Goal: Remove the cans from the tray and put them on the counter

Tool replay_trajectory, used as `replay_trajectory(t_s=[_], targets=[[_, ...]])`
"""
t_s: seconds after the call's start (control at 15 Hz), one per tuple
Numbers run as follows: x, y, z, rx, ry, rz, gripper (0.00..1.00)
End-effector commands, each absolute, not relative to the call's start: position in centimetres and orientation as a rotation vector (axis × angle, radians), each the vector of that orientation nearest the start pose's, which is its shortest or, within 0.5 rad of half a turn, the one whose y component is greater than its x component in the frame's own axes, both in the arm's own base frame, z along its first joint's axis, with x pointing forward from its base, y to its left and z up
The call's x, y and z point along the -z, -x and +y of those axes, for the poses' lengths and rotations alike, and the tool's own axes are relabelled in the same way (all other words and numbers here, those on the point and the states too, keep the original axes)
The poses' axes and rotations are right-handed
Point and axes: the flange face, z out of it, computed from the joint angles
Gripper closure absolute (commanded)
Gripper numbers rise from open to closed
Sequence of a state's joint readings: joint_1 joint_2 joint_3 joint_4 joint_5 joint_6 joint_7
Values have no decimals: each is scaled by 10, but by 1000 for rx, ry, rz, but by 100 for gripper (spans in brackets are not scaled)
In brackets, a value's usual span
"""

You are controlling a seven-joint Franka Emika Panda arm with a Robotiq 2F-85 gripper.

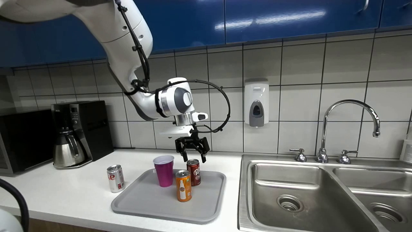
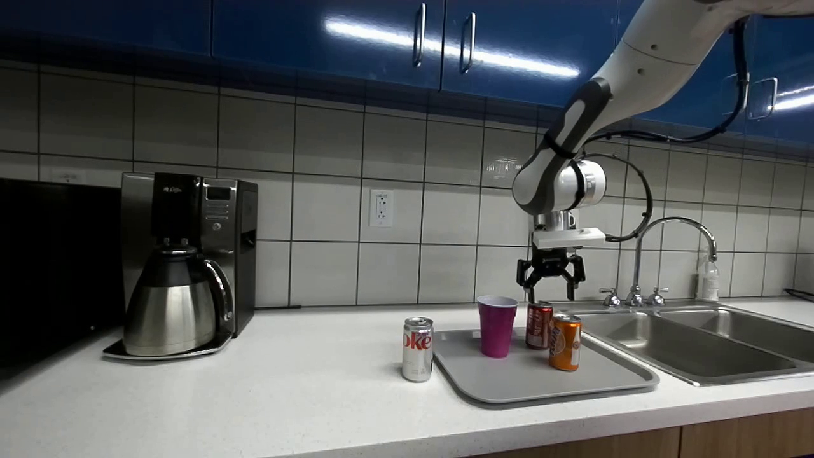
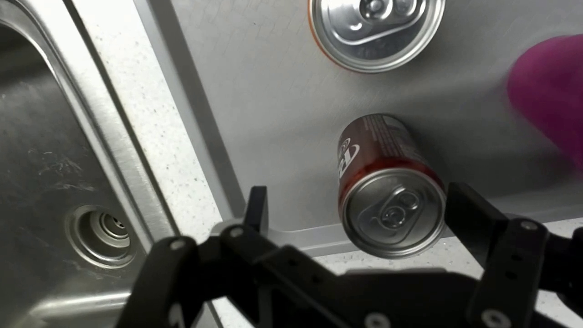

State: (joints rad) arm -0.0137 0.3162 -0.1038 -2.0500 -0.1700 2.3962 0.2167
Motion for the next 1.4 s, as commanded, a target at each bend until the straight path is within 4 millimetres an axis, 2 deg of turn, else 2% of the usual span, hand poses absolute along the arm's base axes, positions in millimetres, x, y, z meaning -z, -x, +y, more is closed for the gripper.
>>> replay_trajectory(t_s=[0.0, 0.8, 1.33], targets=[[-287, -606, -66, 46, 3267, 287, 0], [-258, -619, -56, -7, 3272, 255, 0], [-256, -617, -56, -14, 3273, 251, 0]])
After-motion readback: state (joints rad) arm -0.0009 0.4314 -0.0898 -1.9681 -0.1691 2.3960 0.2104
